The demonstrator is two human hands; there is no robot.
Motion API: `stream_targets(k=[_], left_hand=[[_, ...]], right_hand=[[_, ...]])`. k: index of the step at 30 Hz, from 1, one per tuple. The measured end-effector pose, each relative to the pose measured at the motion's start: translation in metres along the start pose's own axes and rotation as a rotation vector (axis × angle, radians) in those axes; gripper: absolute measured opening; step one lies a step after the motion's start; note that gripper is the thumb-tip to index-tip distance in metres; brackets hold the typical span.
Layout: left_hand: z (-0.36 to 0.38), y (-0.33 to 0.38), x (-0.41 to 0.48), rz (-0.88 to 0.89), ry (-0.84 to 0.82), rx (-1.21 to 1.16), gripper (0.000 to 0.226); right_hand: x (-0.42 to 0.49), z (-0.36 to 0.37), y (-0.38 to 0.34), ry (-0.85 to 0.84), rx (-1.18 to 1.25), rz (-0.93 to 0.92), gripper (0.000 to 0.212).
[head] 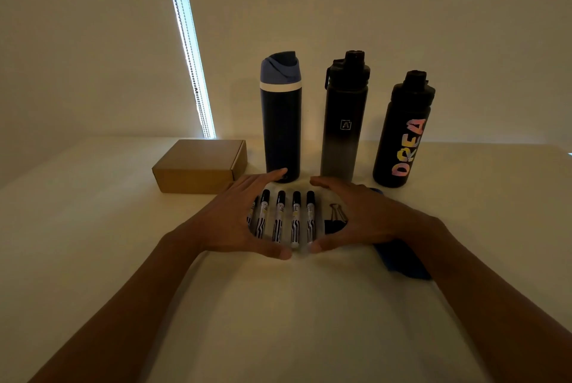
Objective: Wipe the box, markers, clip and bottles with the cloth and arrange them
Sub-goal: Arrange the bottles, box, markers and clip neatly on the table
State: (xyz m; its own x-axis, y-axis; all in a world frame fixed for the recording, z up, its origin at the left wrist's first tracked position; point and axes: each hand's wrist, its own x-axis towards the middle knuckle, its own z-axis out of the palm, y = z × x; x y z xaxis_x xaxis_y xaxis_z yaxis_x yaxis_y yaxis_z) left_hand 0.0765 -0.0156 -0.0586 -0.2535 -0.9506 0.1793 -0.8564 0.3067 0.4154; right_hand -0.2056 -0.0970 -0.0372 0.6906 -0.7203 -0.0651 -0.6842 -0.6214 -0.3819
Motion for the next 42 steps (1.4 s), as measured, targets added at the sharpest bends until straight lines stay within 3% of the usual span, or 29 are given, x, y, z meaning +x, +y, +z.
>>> stream_targets(k=[3, 7, 12, 14, 17, 19, 24, 28, 34, 38, 42], left_hand=[[0.003, 0.004, 0.001, 0.030, 0.058, -0.026, 0.121], [0.010, 0.018, 0.005, 0.047, 0.158, 0.042, 0.087], [0.014, 0.025, 0.000, 0.041, 0.240, 0.117, 0.066], [0.015, 0.028, -0.004, 0.034, 0.287, 0.132, 0.061], [0.018, 0.037, -0.009, 0.046, 0.333, 0.111, 0.055], [0.022, 0.044, -0.011, 0.069, 0.340, 0.113, 0.048], [0.034, 0.057, -0.004, 0.068, 0.302, 0.101, 0.033], [0.037, 0.088, 0.005, 0.016, 0.226, -0.006, 0.033], [0.031, 0.156, 0.020, 0.164, 0.084, -0.270, 0.074], [0.013, 0.179, 0.028, 0.227, 0.059, -0.373, 0.042], [-0.006, 0.181, 0.029, 0.291, 0.098, -0.420, 0.038]], right_hand=[[-0.009, -0.008, 0.006, 0.139, 0.090, -0.026, 0.106], [-0.024, -0.012, 0.027, 0.332, 0.046, -0.061, 0.051], [-0.046, -0.014, 0.057, 0.506, 0.043, 0.148, 0.016], [-0.057, -0.016, 0.062, 0.547, 0.110, 0.254, 0.020], [-0.068, -0.011, 0.060, 0.417, 0.096, 0.378, 0.036], [-0.072, -0.005, 0.058, 0.369, 0.058, 0.389, 0.034], [-0.087, -0.008, 0.046, 0.551, 0.176, 0.262, 0.018], [-0.102, -0.015, 0.031, 0.651, 0.322, 0.090, 0.019], [-0.130, -0.046, -0.007, 0.542, 0.479, -0.109, 0.016], [-0.141, -0.072, -0.024, 0.485, 0.464, -0.148, 0.019], [-0.145, -0.099, -0.028, 0.502, 0.328, -0.123, 0.023]])
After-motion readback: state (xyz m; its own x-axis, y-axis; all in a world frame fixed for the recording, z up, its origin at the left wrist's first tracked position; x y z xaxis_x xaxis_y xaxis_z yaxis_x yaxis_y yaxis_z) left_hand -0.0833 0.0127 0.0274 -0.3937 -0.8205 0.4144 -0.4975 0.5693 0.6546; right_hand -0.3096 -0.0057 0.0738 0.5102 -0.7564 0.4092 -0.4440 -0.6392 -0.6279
